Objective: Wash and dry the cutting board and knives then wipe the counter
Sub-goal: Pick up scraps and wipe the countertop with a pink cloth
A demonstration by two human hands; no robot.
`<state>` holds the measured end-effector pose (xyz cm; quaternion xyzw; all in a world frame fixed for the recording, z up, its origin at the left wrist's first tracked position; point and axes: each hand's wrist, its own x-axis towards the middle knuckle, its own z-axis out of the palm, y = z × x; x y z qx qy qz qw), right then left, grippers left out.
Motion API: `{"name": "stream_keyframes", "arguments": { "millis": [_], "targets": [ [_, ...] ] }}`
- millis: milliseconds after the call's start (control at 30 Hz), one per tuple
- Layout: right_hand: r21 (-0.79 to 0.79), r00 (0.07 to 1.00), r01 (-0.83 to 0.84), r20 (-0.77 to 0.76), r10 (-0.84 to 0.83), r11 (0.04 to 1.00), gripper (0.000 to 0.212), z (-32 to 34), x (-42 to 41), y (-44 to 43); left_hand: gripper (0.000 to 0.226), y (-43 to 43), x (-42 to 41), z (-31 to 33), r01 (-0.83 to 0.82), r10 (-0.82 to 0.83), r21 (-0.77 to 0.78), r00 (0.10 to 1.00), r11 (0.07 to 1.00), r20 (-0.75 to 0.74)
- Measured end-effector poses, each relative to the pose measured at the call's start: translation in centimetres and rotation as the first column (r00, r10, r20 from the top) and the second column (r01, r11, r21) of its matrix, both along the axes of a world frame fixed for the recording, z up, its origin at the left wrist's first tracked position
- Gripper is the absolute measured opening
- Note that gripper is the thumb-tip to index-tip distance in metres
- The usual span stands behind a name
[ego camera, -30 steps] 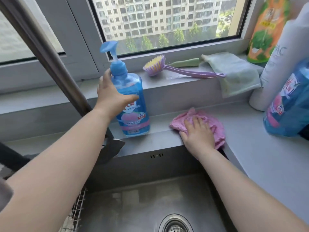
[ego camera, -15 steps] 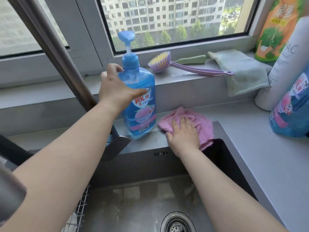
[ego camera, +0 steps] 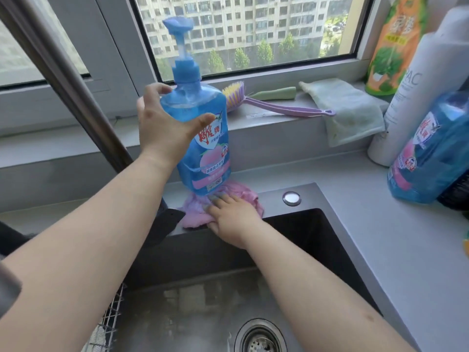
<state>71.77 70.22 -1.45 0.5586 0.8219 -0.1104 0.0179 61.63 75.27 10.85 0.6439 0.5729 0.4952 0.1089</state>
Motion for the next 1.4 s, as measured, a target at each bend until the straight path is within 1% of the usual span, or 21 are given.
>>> {"name": "stream_keyframes", "arguments": {
  "millis": [100,200,233,300,333,400,500,533,667,733,800,867,967,1067,1133,1200,1267,1300,1333,1367,1400],
  "targets": [
    [-0.055,0.987,0.163,0.022,-0.162,0.985,0.051,1.3,4.6,0.1,0.069,-0.7,0.7,-0.9,0.034,-0.034,0.003,0.999,0.999,-0.01],
    [-0.108,0.935,0.353,0.061,-0.349,0.929,0.052,1.4,11.0,-1.1,0.07,-1.0,0.9,-1.7,0.022,-0.022,-0.029,1.0,0.999,0.013],
    [-0.108,0.905,0.424,0.04,-0.423,0.899,0.052,1.3,13.0,-1.8,0.07,-0.9,0.9,-2.0,0.015,-0.014,-0.046,1.0,0.999,0.024],
    [-0.098,0.825,0.556,-0.052,-0.562,0.825,0.053,1.3,16.3,-3.2,0.07,-1.1,1.1,-2.3,0.012,-0.01,-0.092,1.0,0.996,0.025],
    [-0.097,0.785,0.606,-0.091,-0.613,0.79,0.052,1.3,17.4,-3.9,0.07,-1.1,1.3,-2.3,0.016,-0.014,-0.116,1.0,0.993,0.018],
    [-0.115,0.72,0.675,-0.11,-0.685,0.729,0.052,1.5,19.0,-5.3,0.07,-1.1,1.6,-2.1,0.026,-0.028,-0.162,1.0,0.986,-0.005],
    [-0.155,0.693,0.698,-0.1,-0.714,0.699,0.053,1.7,20.2,-7.5,0.071,-1.1,1.6,-1.3,0.031,-0.048,-0.231,0.997,0.972,-0.067],
    [-0.164,0.684,0.701,-0.117,-0.72,0.694,0.052,1.6,20.3,-8.3,0.072,-1.2,1.4,-1.1,0.028,-0.052,-0.251,0.995,0.968,-0.09],
    [-0.166,0.604,0.746,-0.237,-0.761,0.644,0.051,1.1,19.3,-12.5,0.083,-1.9,0.5,-1.0,0.027,-0.081,-0.312,0.984,0.95,-0.161],
    [-0.162,0.623,0.732,-0.233,-0.747,0.661,0.051,0.9,18.4,-15.3,0.087,-2.9,0.3,-1.0,0.018,-0.079,-0.294,0.977,0.956,-0.199],
    [-0.178,0.651,0.701,-0.237,-0.721,0.691,0.048,0.9,17.6,-18.4,0.085,-4.8,0.3,-1.1,0.018,-0.079,-0.249,0.968,0.968,-0.237],
    [-0.195,0.661,0.682,-0.25,-0.708,0.705,0.048,1.1,16.8,-22.0,0.079,-7.7,0.5,-1.5,0.076,-0.125,-0.187,0.956,0.979,-0.265],
    [-0.206,0.636,0.695,-0.271,-0.722,0.689,0.047,1.3,15.4,-28.0,0.067,-13.1,1.1,-2.8,0.253,-0.28,-0.132,0.921,0.959,-0.269],
    [-0.205,0.558,0.745,-0.33,-0.762,0.634,0.048,1.2,14.3,-34.5,0.054,-18.9,1.0,-4.6,0.401,-0.432,-0.167,0.866,0.901,-0.252],
    [-0.231,0.497,0.776,-0.35,-0.794,0.587,0.049,1.3,13.8,-38.2,0.046,-22.2,0.3,-5.7,0.487,-0.52,-0.191,0.829,0.852,-0.205],
    [-0.251,0.425,0.814,-0.36,-0.831,0.525,0.048,1.3,13.5,-40.9,0.038,-25.0,-1.1,-6.8,0.53,-0.565,-0.217,0.809,0.82,-0.16],
    [-0.215,0.376,0.857,-0.363,-0.853,0.469,0.046,1.1,12.6,-42.3,0.03,-27.7,-3.0,-7.8,0.533,-0.584,-0.279,0.799,0.799,-0.147],
    [-0.185,0.378,0.87,-0.346,-0.859,0.458,0.045,0.7,11.9,-42.6,0.025,-29.1,-4.1,-8.3,0.536,-0.595,-0.312,0.792,0.785,-0.137],
    [-0.157,0.402,0.872,-0.311,-0.861,0.464,0.046,0.5,10.8,-42.7,0.018,-30.5,-5.4,-8.8,0.542,-0.611,-0.348,0.781,0.765,-0.127],
    [-0.126,0.441,0.863,-0.284,-0.851,0.489,0.057,-0.1,9.3,-42.6,0.011,-32.0,-6.6,-9.2,0.545,-0.627,-0.388,0.769,0.743,-0.121],
    [-0.084,0.489,0.847,-0.267,-0.831,0.525,0.076,-0.4,7.5,-42.4,0.009,-33.4,-7.7,-9.6,0.534,-0.631,-0.423,0.766,0.732,-0.124]
  ]
}}
